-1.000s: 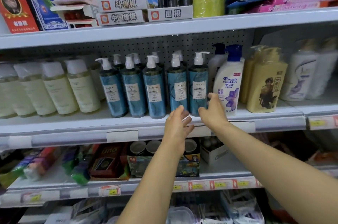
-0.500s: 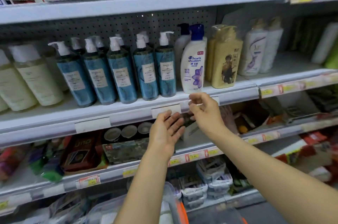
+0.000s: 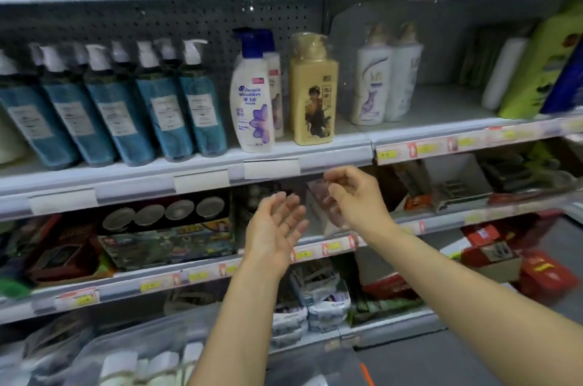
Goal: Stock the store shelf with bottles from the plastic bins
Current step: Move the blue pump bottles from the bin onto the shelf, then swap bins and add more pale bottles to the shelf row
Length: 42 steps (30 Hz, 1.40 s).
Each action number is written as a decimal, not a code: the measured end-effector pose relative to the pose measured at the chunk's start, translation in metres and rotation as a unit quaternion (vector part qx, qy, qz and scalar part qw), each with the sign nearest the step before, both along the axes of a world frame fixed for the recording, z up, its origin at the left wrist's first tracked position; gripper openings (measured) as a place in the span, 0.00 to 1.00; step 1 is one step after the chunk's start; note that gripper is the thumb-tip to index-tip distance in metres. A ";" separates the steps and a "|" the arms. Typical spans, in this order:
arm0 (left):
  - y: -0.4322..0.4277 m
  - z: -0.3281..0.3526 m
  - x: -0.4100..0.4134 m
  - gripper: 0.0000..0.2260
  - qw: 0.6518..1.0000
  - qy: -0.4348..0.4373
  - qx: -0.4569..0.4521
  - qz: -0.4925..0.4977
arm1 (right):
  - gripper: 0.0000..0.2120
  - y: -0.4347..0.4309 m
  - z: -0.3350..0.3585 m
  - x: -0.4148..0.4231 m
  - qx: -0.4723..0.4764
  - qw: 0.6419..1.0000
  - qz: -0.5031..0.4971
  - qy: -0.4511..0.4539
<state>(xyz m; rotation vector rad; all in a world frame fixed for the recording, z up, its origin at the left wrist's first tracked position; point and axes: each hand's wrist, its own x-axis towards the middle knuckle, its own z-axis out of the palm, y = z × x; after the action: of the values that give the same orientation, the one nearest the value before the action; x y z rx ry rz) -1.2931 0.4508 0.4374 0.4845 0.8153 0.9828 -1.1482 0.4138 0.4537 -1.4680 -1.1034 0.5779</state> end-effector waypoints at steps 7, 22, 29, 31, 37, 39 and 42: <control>-0.028 -0.034 0.059 0.07 0.998 -0.005 -0.049 0.033 | 0.07 -0.025 -0.028 0.074 -0.071 0.997 0.041 -0.005; -0.018 -0.092 0.049 0.07 0.986 0.023 -0.141 0.091 | 0.06 0.008 -0.082 0.076 -0.245 0.956 0.163 -0.006; -0.009 -0.119 0.016 0.09 0.976 0.020 -0.174 0.128 | 0.06 0.028 -0.104 0.047 -0.308 0.930 0.200 -0.019; -0.011 -0.132 0.006 0.10 0.970 0.008 -0.192 0.149 | 0.06 0.030 -0.116 0.037 -0.329 0.919 0.216 -0.024; -0.032 -0.174 -0.017 0.10 0.941 -0.028 -0.261 0.213 | 0.06 0.039 -0.156 0.015 -0.389 0.874 0.290 -0.040; -0.040 -0.188 -0.021 0.09 0.928 -0.044 -0.282 0.239 | 0.05 0.043 -0.168 0.012 -0.408 0.855 0.316 -0.055; -0.050 -0.207 -0.019 0.09 0.910 -0.051 -0.292 0.289 | 0.05 0.047 -0.188 0.013 -0.430 0.829 0.352 -0.067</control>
<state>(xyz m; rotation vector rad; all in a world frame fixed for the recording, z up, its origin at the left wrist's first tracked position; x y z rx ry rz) -1.3126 0.4004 0.2302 -0.3492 1.1334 1.2195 -1.1349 0.4609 0.2659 -1.8335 -1.6160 1.6863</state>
